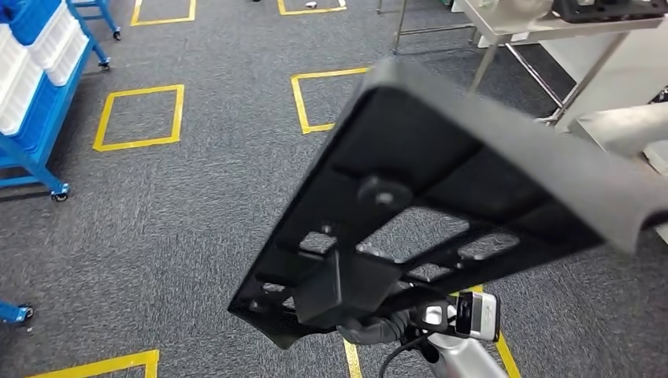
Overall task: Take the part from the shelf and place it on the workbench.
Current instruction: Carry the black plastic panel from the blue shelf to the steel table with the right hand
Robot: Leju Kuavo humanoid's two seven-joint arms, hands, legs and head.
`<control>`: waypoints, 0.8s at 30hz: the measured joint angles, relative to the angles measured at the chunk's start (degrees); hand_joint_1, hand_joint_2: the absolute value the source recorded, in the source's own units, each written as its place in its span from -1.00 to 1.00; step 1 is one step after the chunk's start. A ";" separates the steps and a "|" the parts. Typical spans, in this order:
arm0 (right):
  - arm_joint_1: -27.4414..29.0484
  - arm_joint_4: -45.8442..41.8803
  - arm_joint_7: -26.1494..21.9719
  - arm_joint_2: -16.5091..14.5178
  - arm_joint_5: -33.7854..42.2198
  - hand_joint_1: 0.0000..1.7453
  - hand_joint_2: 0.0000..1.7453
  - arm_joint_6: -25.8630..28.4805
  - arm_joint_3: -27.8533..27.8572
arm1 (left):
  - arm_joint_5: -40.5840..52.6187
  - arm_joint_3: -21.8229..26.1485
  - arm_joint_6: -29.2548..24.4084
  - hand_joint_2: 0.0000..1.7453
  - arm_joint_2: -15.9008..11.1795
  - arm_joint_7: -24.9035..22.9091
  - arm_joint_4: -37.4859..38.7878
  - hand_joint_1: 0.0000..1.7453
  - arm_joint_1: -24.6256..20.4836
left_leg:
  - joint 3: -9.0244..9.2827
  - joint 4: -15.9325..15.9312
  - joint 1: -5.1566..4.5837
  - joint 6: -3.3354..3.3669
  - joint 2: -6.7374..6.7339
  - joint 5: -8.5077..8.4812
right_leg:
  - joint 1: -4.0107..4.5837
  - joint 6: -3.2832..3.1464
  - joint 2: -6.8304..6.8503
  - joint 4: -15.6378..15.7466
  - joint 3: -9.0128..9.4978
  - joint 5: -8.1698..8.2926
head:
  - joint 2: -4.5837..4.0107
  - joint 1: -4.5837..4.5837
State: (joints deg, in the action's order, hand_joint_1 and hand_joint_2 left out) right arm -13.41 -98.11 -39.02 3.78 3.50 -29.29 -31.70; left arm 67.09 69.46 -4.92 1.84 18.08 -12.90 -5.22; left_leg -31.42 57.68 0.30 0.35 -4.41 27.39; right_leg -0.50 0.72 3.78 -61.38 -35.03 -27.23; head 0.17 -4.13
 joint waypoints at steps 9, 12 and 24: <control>-0.44 2.81 -0.06 -2.51 0.75 0.94 1.00 0.52 -0.37 | -1.26 1.06 -1.19 1.00 -0.24 -1.48 -0.02 -1.00 0.16 | -5.03 12.56 0.36 -2.35 3.46 7.46 | 0.26 -2.71 -3.62 2.97 1.00 0.84 | 0.00 -0.01; 0.59 2.94 -0.06 -2.84 -0.36 0.94 1.00 0.74 -0.35 | -0.86 1.30 -1.26 1.00 -0.68 -1.89 -0.02 -1.00 0.55 | -7.34 16.25 0.35 -2.25 4.05 6.86 | 0.39 -2.78 -6.06 2.80 1.06 0.83 | 0.00 0.00; 0.06 2.60 0.60 -4.45 -1.52 0.94 1.00 0.35 -0.57 | -0.71 1.33 -0.26 1.00 -1.85 -0.13 -0.02 -1.00 -0.23 | -0.47 -0.71 0.49 0.64 4.45 -1.03 | 0.38 -0.19 -5.14 -7.40 -4.29 -4.63 | 0.00 0.00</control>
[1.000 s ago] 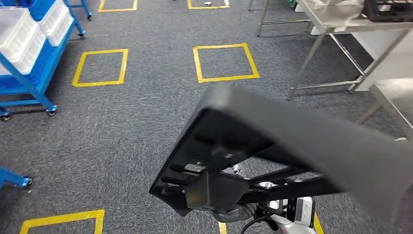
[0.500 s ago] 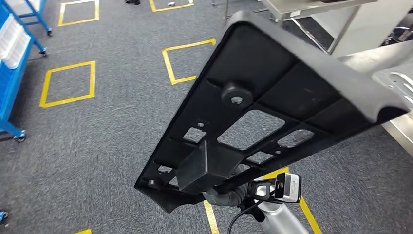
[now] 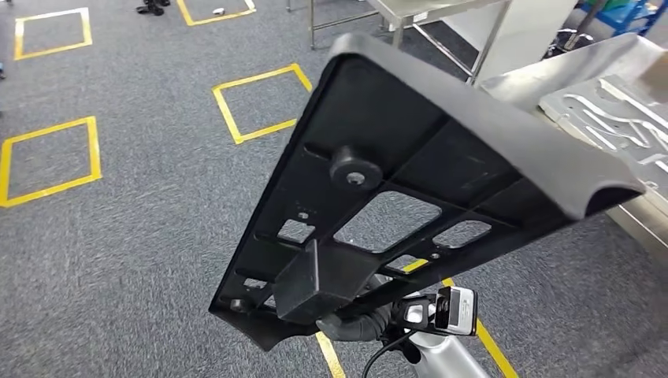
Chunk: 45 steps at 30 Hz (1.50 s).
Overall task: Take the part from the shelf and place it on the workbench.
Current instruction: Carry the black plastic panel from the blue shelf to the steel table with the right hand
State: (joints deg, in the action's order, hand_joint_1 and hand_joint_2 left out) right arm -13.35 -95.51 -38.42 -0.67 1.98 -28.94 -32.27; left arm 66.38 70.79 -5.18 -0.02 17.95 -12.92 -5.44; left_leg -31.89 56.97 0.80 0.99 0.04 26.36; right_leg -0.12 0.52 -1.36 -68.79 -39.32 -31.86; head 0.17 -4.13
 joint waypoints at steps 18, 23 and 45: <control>0.22 -0.05 -0.62 -0.23 -1.38 0.94 1.00 2.11 -1.17 | 0.84 -0.24 1.81 1.00 -0.15 -0.13 0.00 -1.00 -0.47 | -7.14 17.72 -0.09 -3.03 -0.55 8.97 | -0.12 -2.38 -0.57 11.17 5.68 6.05 | 0.00 -0.01; 0.26 -0.02 -0.61 -0.26 -1.43 0.94 1.00 2.07 -1.50 | 0.86 -0.25 1.91 1.00 -0.10 -0.62 0.00 -1.00 -0.52 | -0.69 2.82 0.40 -2.59 3.41 1.21 | -0.18 -1.57 -3.92 10.34 5.52 5.82 | 0.00 -0.01; -0.94 2.29 -0.34 -1.96 3.46 0.94 1.00 -1.97 -2.05 | -4.29 1.70 -0.95 1.00 1.56 -1.32 0.02 -1.00 -0.15 | -0.73 4.98 -0.43 -2.27 -3.04 4.65 | 0.21 -2.26 2.17 11.44 5.64 6.35 | 0.00 0.00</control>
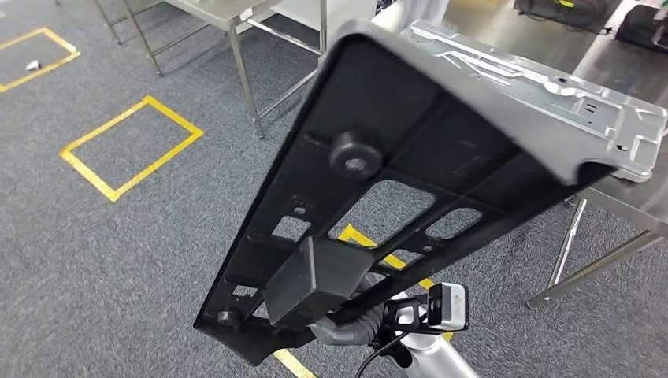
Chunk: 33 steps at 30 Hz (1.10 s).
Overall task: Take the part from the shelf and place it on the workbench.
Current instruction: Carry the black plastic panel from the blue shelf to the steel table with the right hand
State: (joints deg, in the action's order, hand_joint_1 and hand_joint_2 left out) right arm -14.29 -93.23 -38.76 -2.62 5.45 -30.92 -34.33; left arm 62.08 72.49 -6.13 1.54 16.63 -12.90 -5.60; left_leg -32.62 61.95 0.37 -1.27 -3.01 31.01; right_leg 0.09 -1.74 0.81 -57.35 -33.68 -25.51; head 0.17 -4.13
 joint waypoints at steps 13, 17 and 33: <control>-0.48 1.35 -0.26 -0.57 0.90 0.94 1.00 0.45 -0.12 | -0.42 1.00 0.23 1.00 -0.75 0.15 -0.01 -1.00 0.04 | 0.62 -3.72 0.63 1.44 6.00 -3.66 | -0.27 2.04 -7.29 -1.30 -1.32 0.05 | 0.00 -0.01; -0.41 1.34 -0.31 -0.53 0.16 0.94 1.00 1.09 -0.12 | -0.32 1.11 0.63 1.00 -0.70 0.34 -0.01 -1.00 -0.04 | 0.76 -4.22 0.61 2.64 3.29 -3.89 | -0.22 3.09 -1.88 -11.45 -6.14 -5.57 | 0.00 0.02; 0.64 0.40 -0.21 -0.26 -2.33 0.94 1.00 2.08 -0.36 | -0.24 1.16 1.34 1.00 -1.00 0.43 -0.02 -1.00 -0.50 | -3.73 8.33 0.22 0.07 2.26 4.02 | -0.25 -0.05 -1.41 0.26 0.05 0.27 | 0.00 0.00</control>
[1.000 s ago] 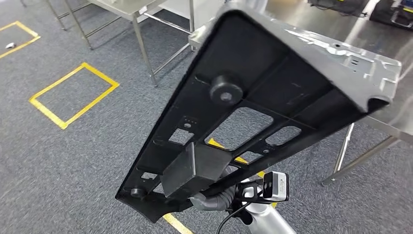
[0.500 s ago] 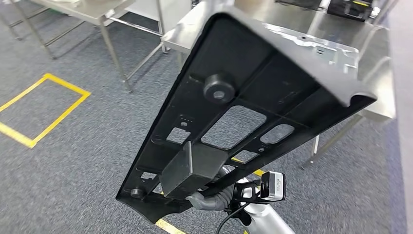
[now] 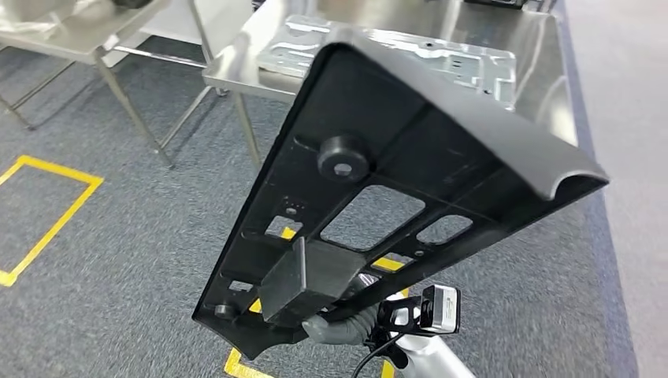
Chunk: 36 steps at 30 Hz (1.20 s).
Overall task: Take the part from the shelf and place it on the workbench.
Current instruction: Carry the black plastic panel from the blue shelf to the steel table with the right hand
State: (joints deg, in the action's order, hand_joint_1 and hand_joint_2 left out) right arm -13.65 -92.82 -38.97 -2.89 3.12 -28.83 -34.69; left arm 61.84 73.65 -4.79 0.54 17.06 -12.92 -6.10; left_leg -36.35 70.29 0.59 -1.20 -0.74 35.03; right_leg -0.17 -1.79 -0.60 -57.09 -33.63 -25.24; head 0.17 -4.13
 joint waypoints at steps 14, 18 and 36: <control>-0.51 -0.14 0.11 0.04 -2.68 0.94 1.00 2.28 -1.31 | 0.49 -0.15 0.84 1.00 0.25 0.42 0.00 -1.00 -0.23 | 3.71 -11.69 0.54 2.55 1.01 -7.95 | -0.12 3.15 -0.59 -8.66 -3.67 -5.06 | 0.00 0.02; -0.23 -0.14 -0.08 0.44 -2.78 0.94 1.00 2.58 -1.42 | 0.57 -0.15 1.03 1.00 0.25 0.51 0.00 -1.00 -0.01 | 3.83 -11.68 0.40 2.80 0.34 -7.64 | -0.24 3.35 0.29 -17.85 -8.45 -7.17 | 0.00 0.02; 0.31 -0.49 -0.13 1.23 -3.32 0.94 1.00 1.98 -1.42 | 0.36 -0.26 1.16 1.00 0.14 0.76 -0.02 -1.00 0.12 | -1.22 -5.22 0.17 0.10 0.25 -8.84 | 0.11 0.33 -0.31 -0.14 4.32 -3.85 | 0.00 -0.01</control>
State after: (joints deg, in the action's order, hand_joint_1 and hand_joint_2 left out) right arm -13.35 -93.31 -39.10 -1.66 -0.20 -26.86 -36.11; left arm 62.20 73.40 -3.62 0.68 17.83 -12.94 -5.98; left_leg -37.57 65.06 0.76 -1.10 -0.49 26.19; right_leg -0.06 -1.46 -0.90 -57.23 -29.30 -29.09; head 0.17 -4.14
